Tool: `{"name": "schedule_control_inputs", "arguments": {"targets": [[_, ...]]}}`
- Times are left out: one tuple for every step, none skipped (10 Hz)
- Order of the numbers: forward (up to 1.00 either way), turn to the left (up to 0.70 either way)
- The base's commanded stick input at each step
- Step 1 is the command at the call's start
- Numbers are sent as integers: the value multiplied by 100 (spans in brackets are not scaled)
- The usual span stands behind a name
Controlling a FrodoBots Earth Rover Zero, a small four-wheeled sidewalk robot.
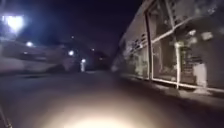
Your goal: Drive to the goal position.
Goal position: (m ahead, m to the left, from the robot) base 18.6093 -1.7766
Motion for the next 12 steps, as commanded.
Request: {"name": "schedule_control_inputs", "arguments": {"targets": [[85,-32],[85,-14],[85,2],[85,2],[85,2],[85,2],[85,2],[85,2],[85,2],[85,2],[85,2],[85,2]]}}
